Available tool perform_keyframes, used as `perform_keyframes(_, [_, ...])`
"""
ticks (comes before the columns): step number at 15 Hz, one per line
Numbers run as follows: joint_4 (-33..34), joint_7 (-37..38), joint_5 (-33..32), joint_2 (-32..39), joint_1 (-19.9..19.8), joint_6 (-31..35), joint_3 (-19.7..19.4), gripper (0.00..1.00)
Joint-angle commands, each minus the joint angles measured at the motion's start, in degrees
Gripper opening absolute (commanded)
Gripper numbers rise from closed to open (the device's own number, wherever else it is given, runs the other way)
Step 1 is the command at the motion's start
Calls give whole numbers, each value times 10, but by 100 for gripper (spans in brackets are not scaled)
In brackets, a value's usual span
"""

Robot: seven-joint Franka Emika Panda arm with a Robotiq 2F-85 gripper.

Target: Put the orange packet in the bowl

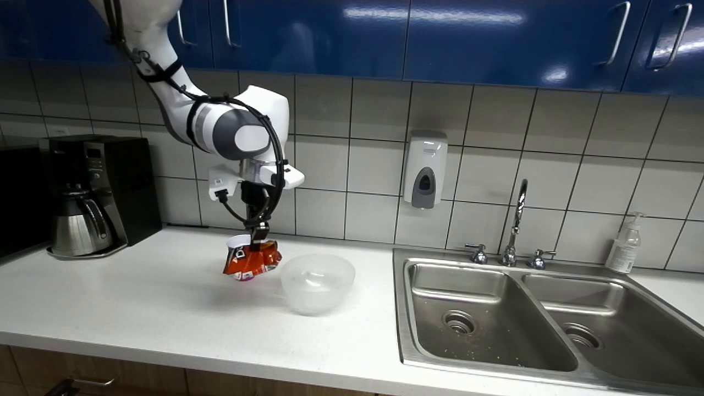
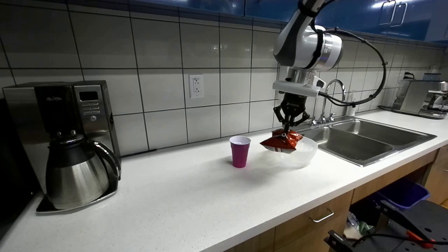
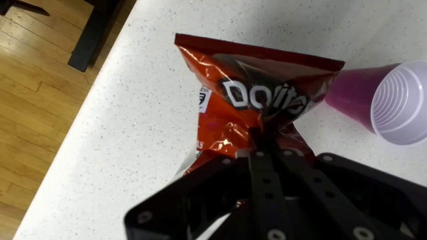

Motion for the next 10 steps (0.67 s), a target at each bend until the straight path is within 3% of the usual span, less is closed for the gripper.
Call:
perform_keyframes(1, [14, 0, -6, 0, -21, -20, -15, 0])
perform_keyframes(10, [124, 2, 1, 93, -63, -38, -48, 0])
